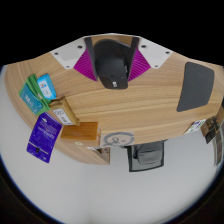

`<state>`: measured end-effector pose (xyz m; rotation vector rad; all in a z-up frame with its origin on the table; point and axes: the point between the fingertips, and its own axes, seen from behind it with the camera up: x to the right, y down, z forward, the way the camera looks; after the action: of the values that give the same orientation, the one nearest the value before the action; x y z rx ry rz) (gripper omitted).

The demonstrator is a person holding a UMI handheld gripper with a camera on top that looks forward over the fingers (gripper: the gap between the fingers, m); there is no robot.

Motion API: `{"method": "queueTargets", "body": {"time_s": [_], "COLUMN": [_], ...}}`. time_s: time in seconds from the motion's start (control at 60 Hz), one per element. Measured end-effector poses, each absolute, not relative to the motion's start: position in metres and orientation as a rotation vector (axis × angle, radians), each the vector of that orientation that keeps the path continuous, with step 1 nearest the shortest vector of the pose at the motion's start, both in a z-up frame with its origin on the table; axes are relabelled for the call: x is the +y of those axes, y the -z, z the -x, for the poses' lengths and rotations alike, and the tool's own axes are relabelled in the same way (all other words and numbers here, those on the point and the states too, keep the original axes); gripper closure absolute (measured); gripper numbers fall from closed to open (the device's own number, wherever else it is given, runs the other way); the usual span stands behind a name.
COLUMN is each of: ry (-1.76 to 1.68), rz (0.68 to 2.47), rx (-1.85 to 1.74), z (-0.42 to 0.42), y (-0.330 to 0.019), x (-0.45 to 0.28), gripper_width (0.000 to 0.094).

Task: Arrange mouse

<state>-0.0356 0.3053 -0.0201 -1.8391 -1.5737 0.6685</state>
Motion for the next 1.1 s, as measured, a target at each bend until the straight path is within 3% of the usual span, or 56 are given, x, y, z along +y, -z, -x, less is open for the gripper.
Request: {"method": "queueTargets", "body": {"time_s": [0.167,0.3,0.583,0.7,0.833,1.1], "ry": [-0.640,-0.653,-0.749,-0.839,-0.931,-0.922], "rz": [1.869,1.883,1.746,1.675,1.642,1.618], "rx": [-1.578,-1.551,-1.504,-1.538,-1.629,-1.790], "z": [0.032,0.034,0.066,0.082,0.094,0.098], "y": [0.020,0.002,-0.143,-0.178,-0.168,-0.070], "x": [0.306,0.301,0.241,0.173,0.084,-0.034], "gripper_width": [0.0599,0.0628,0.0629,0.0628,0.0630,0.0623]}}
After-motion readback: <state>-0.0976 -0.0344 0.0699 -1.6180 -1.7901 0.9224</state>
